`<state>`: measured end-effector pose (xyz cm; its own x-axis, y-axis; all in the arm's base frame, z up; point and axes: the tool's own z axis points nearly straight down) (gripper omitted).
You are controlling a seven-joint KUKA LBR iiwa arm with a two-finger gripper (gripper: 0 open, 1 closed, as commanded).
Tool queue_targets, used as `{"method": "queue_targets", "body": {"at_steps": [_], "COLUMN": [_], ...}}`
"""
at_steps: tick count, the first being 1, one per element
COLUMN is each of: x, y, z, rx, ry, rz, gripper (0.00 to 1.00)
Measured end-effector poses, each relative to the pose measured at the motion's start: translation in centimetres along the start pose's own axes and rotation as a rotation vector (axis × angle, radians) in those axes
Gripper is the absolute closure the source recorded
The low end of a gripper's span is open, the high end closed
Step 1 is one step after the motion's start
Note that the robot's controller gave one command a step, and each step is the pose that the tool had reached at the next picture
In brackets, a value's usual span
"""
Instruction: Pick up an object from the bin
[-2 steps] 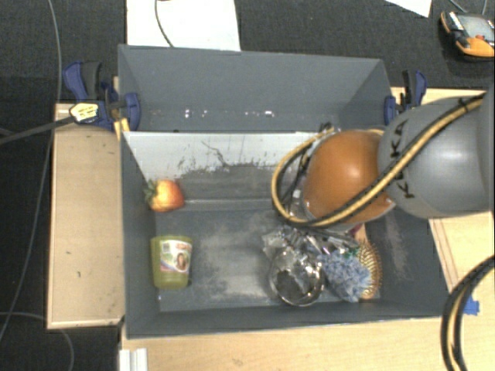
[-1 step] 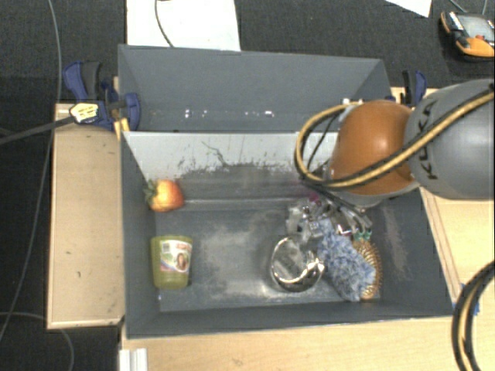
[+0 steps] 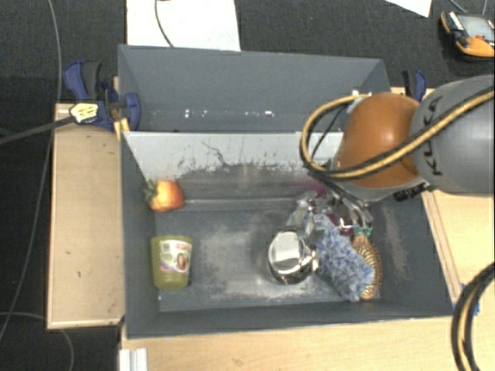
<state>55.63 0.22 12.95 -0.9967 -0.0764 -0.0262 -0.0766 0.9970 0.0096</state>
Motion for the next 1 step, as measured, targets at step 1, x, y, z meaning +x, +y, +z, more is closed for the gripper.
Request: {"method": "queue_targets", "body": {"at_steps": [1], "x": [0.04], "y": [-2.58], "z": [-10.24], "rx": [-0.001], "ry": [0.003], "rz": [-0.121], "gripper": [1.00]}}
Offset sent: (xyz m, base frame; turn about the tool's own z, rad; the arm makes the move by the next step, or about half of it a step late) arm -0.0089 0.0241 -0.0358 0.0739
